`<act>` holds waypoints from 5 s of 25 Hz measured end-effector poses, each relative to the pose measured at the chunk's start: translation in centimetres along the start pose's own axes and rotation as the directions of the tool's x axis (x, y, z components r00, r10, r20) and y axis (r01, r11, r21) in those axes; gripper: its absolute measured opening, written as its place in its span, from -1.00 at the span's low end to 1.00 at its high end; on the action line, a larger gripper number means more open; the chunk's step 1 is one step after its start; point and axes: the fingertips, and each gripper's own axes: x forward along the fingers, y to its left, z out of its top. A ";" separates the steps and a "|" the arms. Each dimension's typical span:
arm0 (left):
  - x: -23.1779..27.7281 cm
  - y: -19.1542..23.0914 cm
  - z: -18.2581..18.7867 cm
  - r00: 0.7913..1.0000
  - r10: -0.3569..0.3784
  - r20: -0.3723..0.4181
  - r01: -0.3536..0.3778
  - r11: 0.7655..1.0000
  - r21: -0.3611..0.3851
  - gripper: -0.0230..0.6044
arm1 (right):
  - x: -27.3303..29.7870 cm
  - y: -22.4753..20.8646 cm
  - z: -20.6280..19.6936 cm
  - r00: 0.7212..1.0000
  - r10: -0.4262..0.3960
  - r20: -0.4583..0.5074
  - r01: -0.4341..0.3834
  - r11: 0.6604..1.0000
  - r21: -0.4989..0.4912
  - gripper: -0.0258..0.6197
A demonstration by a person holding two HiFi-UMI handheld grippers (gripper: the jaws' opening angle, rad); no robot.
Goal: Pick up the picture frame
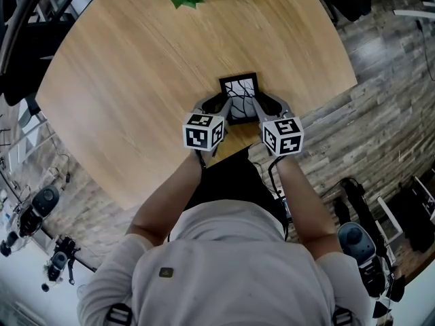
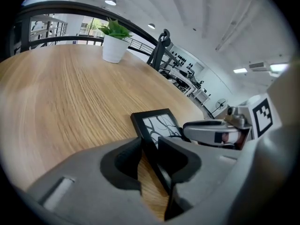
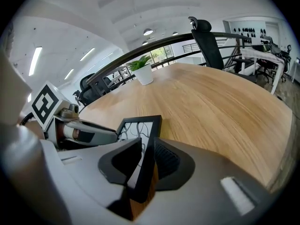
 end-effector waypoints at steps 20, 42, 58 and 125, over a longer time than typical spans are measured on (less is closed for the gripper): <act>0.3 0.2 0.6 1.000 0.026 0.018 -0.026 1.000 0.009 -0.56 | 1.1 -0.7 0.1 0.999 -0.036 -0.019 0.036 0.999 0.000 -0.59; -4.0 -3.1 2.8 0.992 0.033 0.118 -0.033 0.999 0.005 -0.62 | -3.8 1.0 2.6 0.994 -0.080 0.080 0.080 0.997 0.000 -0.65; -16.8 -14.9 10.3 0.908 -0.040 0.418 -0.022 0.989 0.143 -0.65 | -20.0 6.2 11.4 0.910 -0.106 0.402 0.151 0.985 -0.083 -0.65; -49.7 -18.3 1.7 0.729 -0.275 0.627 0.008 0.919 0.395 -0.68 | -37.4 35.7 7.3 0.681 -0.148 0.717 0.295 0.952 -0.084 -0.65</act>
